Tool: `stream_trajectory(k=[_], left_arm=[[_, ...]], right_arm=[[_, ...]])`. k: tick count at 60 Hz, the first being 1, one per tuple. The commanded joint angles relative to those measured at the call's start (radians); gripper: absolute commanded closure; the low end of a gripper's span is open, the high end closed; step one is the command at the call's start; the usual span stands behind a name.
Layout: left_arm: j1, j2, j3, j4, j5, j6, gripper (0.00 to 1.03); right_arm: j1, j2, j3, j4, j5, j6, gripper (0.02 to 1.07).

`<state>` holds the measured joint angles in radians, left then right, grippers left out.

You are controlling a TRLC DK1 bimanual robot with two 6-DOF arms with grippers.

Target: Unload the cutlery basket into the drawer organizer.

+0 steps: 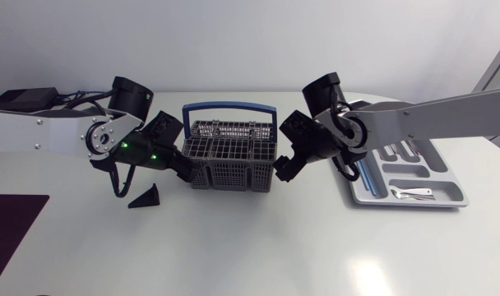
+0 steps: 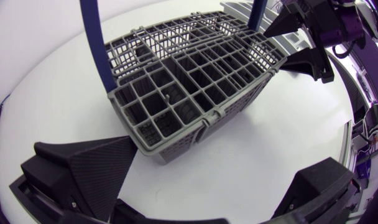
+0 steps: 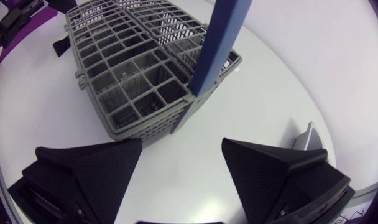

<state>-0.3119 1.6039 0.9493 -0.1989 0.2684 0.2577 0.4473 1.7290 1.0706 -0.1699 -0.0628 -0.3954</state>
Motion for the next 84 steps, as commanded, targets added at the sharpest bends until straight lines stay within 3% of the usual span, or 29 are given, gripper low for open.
stream_trajectory(k=[1,27,44,63,84], left_arm=[[-0.049,-0.016,0.000,-0.008,0.060,-0.009,0.04],[-0.087,-0.075,-0.018,-0.051,0.083,-0.021,0.04],[-0.036,-0.071,-0.006,-0.050,0.081,-0.014,0.04],[0.074,-0.084,-0.007,-0.040,0.077,0.011,0.04],[0.080,-0.206,-0.061,-0.042,0.058,0.012,0.04]], right_arm=[[0.011,-0.028,-0.032,0.001,-0.029,0.021,0.14],[-0.016,-0.065,-0.074,-0.008,-0.034,0.013,0.14],[-0.009,-0.062,-0.063,-0.014,-0.028,0.018,0.14],[-0.015,-0.100,-0.098,-0.011,0.031,0.012,0.09],[-0.058,-0.232,-0.135,-0.017,0.104,-0.010,0.07]])
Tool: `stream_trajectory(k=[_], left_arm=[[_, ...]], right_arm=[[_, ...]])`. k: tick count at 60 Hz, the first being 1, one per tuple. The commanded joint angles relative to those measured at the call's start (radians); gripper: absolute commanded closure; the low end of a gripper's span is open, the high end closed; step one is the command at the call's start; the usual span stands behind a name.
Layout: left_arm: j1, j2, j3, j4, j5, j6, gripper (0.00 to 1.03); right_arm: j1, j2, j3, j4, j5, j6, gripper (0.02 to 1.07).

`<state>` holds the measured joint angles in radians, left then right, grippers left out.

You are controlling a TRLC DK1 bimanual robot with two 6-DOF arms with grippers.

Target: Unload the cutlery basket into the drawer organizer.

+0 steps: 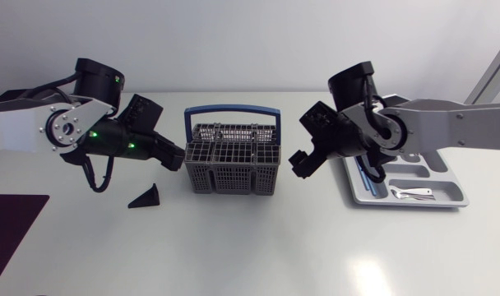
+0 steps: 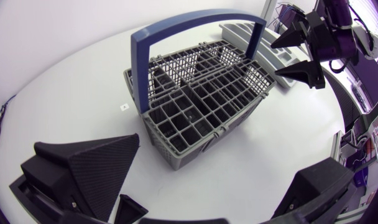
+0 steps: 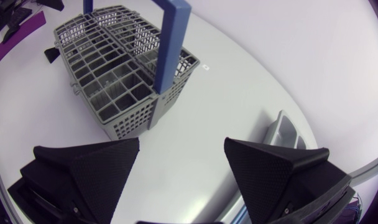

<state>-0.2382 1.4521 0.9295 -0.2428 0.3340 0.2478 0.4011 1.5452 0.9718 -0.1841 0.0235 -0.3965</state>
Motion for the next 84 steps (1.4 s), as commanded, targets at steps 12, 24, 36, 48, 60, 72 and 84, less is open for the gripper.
stream_trajectory(k=[12,24,36,48,60,72,84], left_arm=[[0.031,-0.199,-0.101,0.022,-0.066,0.030,0.04],[0.096,-0.315,-0.149,0.033,-0.089,0.036,0.04],[0.191,-0.438,-0.196,0.033,-0.089,0.056,0.04],[0.267,-0.565,-0.261,0.037,-0.089,0.079,0.04],[0.338,-0.705,-0.334,0.063,-0.087,0.090,0.04],[0.381,-0.794,-0.380,0.069,-0.070,0.091,0.04],[0.395,-0.897,-0.429,0.073,-0.053,0.079,0.04]], right_arm=[[-0.048,-0.183,-0.074,-0.008,0.062,0.005,0.07],[-0.119,-0.312,-0.134,-0.006,0.075,0.018,0.07],[-0.211,-0.470,-0.211,-0.003,0.075,0.010,0.07],[-0.275,-0.605,-0.291,0.006,0.076,-0.022,0.07],[-0.304,-0.743,-0.386,0.015,0.076,-0.053,0.07],[-0.347,-0.873,-0.467,0.023,0.076,-0.079,0.07],[-0.390,-1.030,-0.533,0.021,0.066,-0.093,0.07]])
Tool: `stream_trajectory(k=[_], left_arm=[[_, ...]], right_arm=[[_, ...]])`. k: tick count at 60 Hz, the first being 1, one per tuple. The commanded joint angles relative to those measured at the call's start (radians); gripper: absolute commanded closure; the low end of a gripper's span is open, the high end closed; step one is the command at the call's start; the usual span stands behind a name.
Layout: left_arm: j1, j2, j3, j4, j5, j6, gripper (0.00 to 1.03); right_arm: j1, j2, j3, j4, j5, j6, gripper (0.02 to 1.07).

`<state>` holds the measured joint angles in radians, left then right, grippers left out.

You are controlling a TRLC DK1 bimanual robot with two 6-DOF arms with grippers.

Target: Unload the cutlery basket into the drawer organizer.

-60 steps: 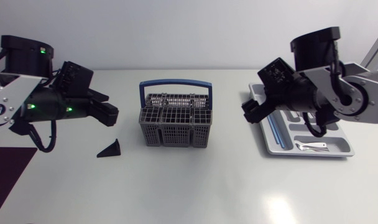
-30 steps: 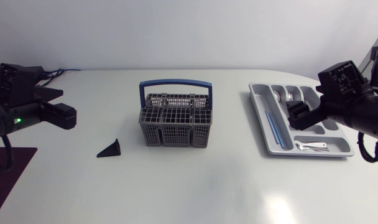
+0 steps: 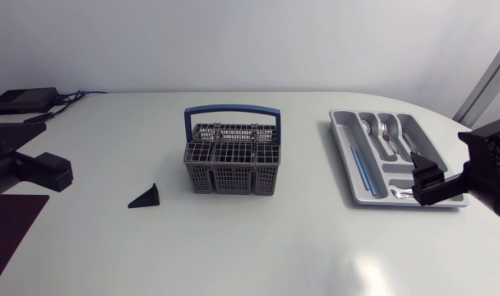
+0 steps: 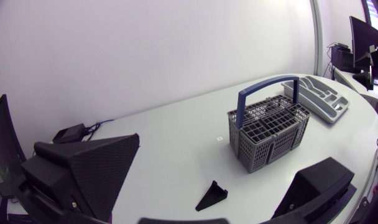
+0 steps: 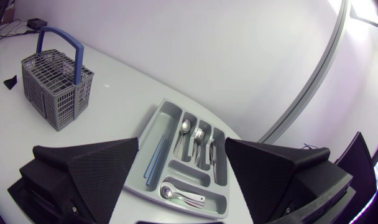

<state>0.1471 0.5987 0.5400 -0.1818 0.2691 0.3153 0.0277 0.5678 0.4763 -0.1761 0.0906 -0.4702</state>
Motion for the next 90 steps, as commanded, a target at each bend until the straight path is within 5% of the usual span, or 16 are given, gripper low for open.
stream_trajectory(k=[1,20,21,90], left_arm=[[0.011,-0.053,-0.043,0.012,0.012,0.011,0.04],[-0.026,-0.213,-0.171,0.050,-0.050,-0.072,0.04],[-0.001,-0.249,-0.137,0.030,0.013,-0.028,0.04],[0.023,-0.531,-0.313,0.067,0.019,-0.068,0.04]], right_arm=[[-0.022,-0.062,-0.042,0.012,-0.002,-0.019,0.07],[-0.040,-0.200,-0.149,0.038,-0.032,0.087,0.07],[-0.137,-0.192,-0.108,-0.013,-0.094,-0.030,0.07],[-0.161,-0.536,-0.260,-0.086,-0.077,-0.030,0.07]])
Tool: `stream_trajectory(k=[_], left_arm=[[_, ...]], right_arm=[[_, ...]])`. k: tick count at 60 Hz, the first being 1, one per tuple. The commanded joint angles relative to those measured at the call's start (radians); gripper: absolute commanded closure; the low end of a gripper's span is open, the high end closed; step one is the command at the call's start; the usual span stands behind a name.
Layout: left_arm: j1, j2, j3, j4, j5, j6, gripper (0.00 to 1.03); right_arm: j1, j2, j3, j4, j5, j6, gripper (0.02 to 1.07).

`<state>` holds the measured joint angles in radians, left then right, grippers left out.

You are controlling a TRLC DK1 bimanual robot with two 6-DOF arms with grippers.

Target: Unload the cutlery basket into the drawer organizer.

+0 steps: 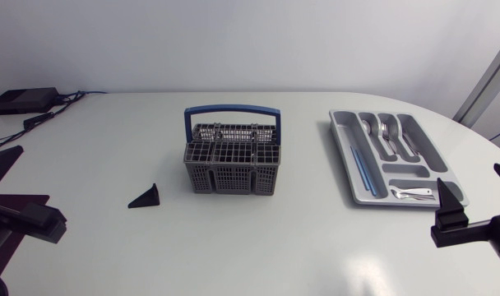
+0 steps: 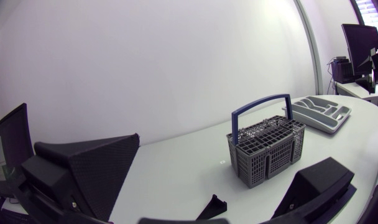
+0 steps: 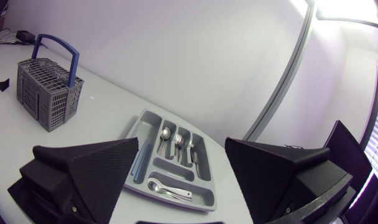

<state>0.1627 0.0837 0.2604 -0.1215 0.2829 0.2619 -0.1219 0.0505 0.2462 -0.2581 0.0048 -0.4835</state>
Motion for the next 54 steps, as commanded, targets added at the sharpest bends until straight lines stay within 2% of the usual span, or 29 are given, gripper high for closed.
stream_trajectory(k=[1,24,54], left_arm=[[0.009,-0.019,-0.035,0.005,0.007,-0.015,0.04],[0.014,-0.096,-0.090,-0.015,0.004,-0.015,0.04],[0.014,-0.098,-0.135,-0.013,0.004,-0.052,0.04]], right_arm=[[-0.010,-0.021,-0.033,-0.006,0.009,-0.017,0.07],[-0.013,-0.057,-0.067,-0.018,0.011,-0.018,0.07],[-0.021,-0.057,-0.099,-0.009,0.014,-0.018,0.07]])
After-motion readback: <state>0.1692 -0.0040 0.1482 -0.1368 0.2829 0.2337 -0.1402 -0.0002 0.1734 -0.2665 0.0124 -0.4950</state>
